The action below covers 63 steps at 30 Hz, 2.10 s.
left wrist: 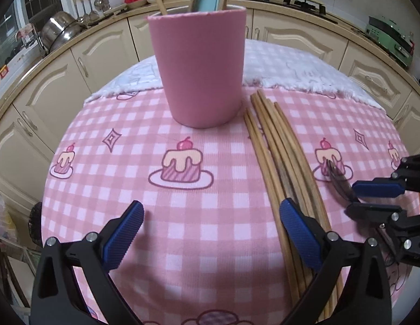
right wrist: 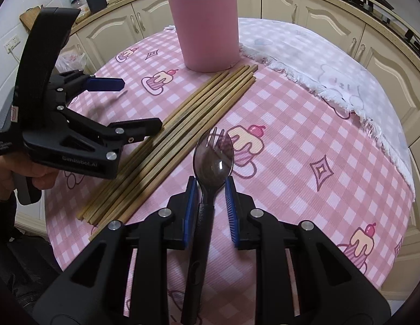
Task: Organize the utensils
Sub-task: 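Grasp a chopstick with the left tool while the right tool holds the spork, then lift the chopstick and spork over the pink cup and open both tools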
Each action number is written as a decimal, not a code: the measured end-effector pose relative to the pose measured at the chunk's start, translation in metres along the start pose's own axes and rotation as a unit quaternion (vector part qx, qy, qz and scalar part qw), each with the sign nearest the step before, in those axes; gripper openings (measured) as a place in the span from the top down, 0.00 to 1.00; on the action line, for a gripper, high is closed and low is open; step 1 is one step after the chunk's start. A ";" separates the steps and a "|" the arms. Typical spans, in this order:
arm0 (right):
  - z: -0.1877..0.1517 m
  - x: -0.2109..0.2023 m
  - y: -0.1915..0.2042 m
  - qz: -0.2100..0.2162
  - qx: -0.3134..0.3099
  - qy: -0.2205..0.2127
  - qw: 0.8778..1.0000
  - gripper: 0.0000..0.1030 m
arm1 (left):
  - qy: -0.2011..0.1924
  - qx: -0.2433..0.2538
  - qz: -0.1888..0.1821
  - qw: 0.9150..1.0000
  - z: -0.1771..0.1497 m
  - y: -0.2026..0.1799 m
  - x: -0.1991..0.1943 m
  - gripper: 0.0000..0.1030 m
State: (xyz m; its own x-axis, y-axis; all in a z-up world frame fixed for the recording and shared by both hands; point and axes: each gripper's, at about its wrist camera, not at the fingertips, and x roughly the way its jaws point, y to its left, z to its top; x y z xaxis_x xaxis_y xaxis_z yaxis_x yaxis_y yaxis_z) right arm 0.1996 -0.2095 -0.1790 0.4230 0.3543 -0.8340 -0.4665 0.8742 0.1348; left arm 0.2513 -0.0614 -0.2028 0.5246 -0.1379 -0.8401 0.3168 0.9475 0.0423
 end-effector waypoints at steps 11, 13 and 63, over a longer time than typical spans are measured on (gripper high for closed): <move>0.000 -0.001 -0.003 0.000 0.004 0.000 1.000 0.79 | 0.007 0.010 0.022 1.000 0.013 -0.005 0.007 0.05; 0.000 -0.001 -0.003 0.000 0.005 -0.001 1.000 0.79 | 0.014 0.011 0.024 1.000 0.011 -0.007 0.008 0.13; 0.026 0.017 0.004 -0.026 0.029 0.020 0.999 0.70 | -0.031 0.002 -0.090 0.995 -0.015 0.007 -0.029 0.95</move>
State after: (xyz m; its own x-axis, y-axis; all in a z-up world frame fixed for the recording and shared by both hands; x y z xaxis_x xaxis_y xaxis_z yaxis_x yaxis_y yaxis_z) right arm 0.2253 -0.1911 -0.1788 0.4138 0.2948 -0.8613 -0.3977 0.9096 0.1202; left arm 0.2267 -0.0464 -0.1857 0.5063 -0.3226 -0.7997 0.4123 0.9051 -0.1041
